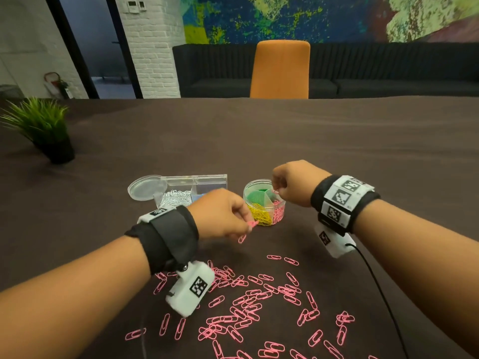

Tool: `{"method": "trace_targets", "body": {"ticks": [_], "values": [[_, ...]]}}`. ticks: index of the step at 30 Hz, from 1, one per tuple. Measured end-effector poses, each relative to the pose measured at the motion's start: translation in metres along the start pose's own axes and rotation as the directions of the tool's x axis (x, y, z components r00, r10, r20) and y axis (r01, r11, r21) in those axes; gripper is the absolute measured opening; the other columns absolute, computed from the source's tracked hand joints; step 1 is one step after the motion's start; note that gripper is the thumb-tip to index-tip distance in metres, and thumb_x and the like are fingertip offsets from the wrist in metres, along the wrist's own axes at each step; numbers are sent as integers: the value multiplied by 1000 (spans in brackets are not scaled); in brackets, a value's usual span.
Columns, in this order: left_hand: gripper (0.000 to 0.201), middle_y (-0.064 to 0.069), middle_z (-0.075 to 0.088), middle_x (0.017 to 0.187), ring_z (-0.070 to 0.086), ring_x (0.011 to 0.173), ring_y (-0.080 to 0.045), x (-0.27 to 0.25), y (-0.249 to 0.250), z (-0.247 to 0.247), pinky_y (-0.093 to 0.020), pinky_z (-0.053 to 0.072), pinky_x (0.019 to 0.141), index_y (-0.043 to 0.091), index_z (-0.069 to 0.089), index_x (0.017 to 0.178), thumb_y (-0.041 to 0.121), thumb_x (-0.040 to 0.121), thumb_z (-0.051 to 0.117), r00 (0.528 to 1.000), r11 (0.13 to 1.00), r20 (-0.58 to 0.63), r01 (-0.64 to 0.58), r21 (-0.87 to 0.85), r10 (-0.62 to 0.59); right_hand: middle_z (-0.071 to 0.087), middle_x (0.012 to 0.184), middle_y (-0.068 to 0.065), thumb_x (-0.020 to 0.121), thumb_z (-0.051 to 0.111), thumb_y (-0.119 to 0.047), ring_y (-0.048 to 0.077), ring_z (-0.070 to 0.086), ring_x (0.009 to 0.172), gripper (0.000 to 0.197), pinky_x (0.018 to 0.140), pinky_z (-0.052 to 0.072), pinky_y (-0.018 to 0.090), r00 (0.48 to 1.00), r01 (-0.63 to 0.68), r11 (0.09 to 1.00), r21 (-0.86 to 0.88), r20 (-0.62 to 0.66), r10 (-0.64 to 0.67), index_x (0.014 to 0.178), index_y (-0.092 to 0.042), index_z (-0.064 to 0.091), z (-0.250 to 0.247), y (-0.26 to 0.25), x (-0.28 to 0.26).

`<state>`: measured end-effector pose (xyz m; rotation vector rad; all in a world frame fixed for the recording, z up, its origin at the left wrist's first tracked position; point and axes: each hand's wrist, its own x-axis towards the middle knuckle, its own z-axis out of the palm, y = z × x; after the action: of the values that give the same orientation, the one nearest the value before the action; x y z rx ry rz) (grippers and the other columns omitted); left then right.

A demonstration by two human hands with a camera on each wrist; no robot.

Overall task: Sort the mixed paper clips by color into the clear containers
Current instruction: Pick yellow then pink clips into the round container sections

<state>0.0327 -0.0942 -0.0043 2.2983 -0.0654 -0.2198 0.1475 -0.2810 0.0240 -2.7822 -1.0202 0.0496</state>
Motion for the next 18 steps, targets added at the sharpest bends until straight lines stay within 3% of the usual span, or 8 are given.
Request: {"method": "trace_targets", "body": {"ticks": [4, 9, 11, 13, 16, 18], "values": [[3, -12, 70, 69, 65, 60, -19, 23, 8, -6, -28, 57, 61, 3, 72, 83, 1, 83, 74, 989, 980, -147, 1, -201, -31, 63, 89, -10, 85, 58, -13, 16, 61, 90, 20, 81, 53, 31, 1000, -29, 1000, 11, 1, 29, 94, -27, 70, 2, 5, 4], [2, -16, 68, 69, 61, 59, -23, 60, 29, 0, -34, 57, 67, -2, 71, 81, -3, 80, 71, 952, 956, -291, 4, -292, -93, 67, 88, -7, 86, 53, -9, 19, 62, 86, 24, 79, 53, 33, 992, -25, 996, 84, -122, 35, 89, -28, 67, -1, 14, -14], [5, -18, 69, 68, 62, 55, -22, 77, 37, 3, -31, 57, 63, 2, 72, 74, -2, 75, 69, 945, 976, -313, 22, -219, -92, 64, 87, -11, 86, 52, -9, 18, 61, 87, 24, 79, 52, 31, 997, -58, 998, 34, -42, 59, 92, -28, 65, -2, 16, -27], [8, -15, 72, 68, 69, 59, -27, 89, 47, 6, -35, 61, 69, 4, 74, 70, 1, 73, 67, 954, 994, -283, 73, -85, -95, 61, 88, -12, 88, 51, -9, 16, 59, 88, 27, 80, 49, 29, 988, -81, 996, -26, 132, 84, 99, -30, 65, -2, 14, -42], [12, -5, 74, 69, 74, 82, -26, 99, 55, 12, -38, 62, 78, 2, 74, 88, 8, 80, 68, 969, 987, -220, 138, 88, -115, 64, 100, -9, 89, 53, -13, 16, 61, 94, 30, 86, 51, 32, 945, -55, 996, -68, 320, 74, 111, -31, 63, 7, 8, -62], [13, -6, 75, 79, 74, 82, -24, 101, 60, 15, -37, 61, 78, 6, 74, 90, 14, 83, 66, 974, 955, -214, 131, 268, -73, 64, 107, -8, 89, 61, -25, 16, 61, 98, 28, 89, 52, 36, 927, -23, 997, -76, 372, 50, 117, -32, 60, 15, 5, -72]]}}
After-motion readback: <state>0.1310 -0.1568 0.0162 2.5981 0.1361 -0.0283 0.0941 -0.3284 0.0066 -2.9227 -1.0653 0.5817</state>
